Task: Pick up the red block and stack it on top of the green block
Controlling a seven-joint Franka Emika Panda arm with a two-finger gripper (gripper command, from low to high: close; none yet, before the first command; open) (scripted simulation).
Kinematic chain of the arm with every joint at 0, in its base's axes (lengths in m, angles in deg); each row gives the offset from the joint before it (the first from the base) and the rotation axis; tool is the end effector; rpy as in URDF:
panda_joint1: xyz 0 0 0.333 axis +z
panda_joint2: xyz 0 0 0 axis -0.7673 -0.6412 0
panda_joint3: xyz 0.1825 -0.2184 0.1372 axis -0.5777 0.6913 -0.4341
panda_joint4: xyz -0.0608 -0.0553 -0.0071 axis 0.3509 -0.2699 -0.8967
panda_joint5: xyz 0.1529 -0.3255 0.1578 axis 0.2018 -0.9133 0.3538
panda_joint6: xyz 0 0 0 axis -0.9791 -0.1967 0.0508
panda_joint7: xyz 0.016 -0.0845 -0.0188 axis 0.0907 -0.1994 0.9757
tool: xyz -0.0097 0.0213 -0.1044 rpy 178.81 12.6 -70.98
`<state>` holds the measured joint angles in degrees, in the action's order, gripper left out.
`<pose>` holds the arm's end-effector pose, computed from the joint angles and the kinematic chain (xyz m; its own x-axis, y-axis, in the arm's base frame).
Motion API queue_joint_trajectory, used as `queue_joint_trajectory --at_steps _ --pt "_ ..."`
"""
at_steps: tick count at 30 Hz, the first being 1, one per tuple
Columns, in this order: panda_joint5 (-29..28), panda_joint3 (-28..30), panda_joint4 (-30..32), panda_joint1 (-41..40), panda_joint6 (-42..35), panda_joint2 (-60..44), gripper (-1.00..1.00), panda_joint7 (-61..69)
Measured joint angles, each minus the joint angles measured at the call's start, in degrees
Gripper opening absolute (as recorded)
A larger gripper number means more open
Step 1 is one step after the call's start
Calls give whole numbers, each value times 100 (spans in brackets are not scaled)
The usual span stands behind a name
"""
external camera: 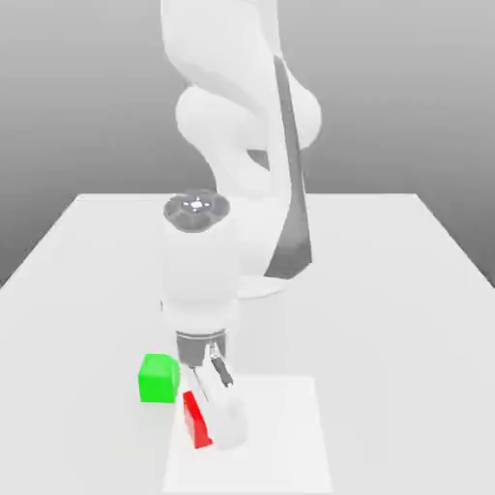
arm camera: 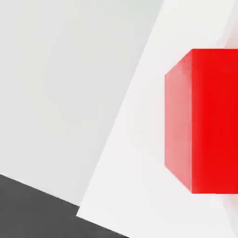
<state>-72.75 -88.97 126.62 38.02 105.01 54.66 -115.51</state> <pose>0.4168 -0.0521 0.1848 -0.3876 -0.9218 -0.0008 -0.9218 0.3876 -0.0017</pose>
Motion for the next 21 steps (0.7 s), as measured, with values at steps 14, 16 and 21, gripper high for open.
queue_joint_trajectory --at_steps 14,16,21 --pt "136 703 1368 -787 -266 1636 -100 1386" --pt "162 712 1359 -776 120 1242 -100 1408" --pt "250 696 1345 -754 497 850 100 1473"
